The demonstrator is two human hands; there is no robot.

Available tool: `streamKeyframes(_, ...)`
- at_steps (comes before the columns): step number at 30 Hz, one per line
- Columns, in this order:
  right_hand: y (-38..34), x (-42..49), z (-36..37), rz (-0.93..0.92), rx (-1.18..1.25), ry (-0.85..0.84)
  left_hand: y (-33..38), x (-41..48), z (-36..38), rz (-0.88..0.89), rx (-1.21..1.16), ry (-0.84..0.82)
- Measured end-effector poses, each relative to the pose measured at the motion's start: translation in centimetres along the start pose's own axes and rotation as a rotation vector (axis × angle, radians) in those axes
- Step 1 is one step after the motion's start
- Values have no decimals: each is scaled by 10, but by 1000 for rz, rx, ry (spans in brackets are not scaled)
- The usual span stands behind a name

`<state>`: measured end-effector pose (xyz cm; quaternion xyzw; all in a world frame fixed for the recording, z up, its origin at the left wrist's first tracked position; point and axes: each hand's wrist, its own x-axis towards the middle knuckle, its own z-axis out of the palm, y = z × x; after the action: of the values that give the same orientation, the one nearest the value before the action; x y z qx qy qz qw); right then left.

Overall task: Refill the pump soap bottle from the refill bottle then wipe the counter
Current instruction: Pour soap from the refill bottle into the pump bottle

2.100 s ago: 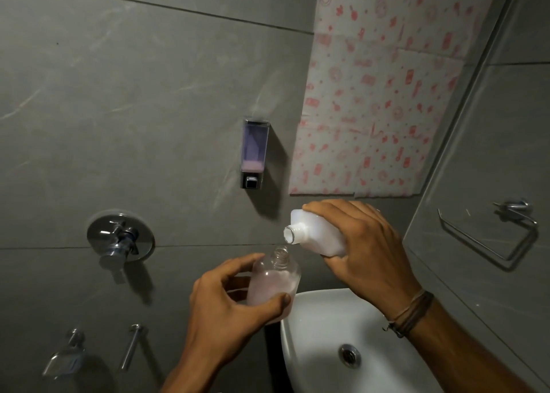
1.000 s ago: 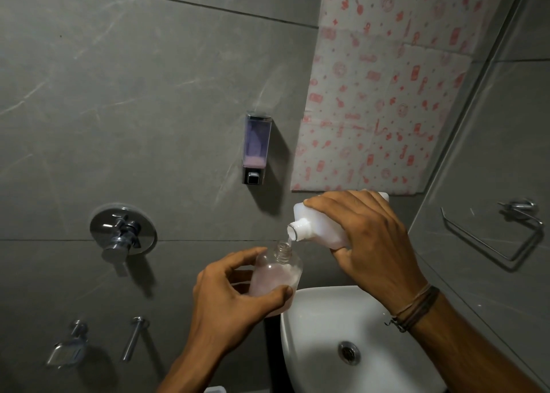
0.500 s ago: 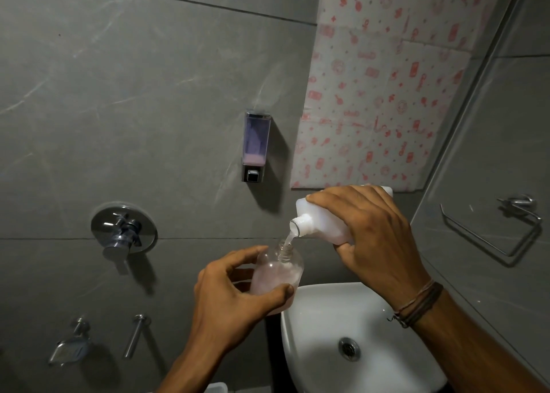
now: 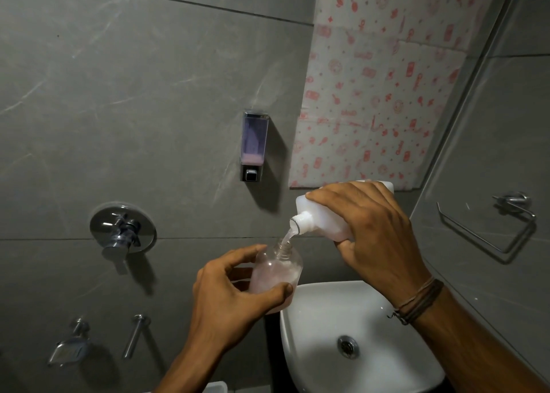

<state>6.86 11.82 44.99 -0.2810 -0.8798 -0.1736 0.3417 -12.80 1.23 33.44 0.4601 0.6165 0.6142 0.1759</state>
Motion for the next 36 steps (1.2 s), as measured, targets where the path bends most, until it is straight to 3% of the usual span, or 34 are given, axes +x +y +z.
streamKeyframes(36, 3, 1, -6, -2, -16, 5, -2, -2, 0, 20, -8, -9)
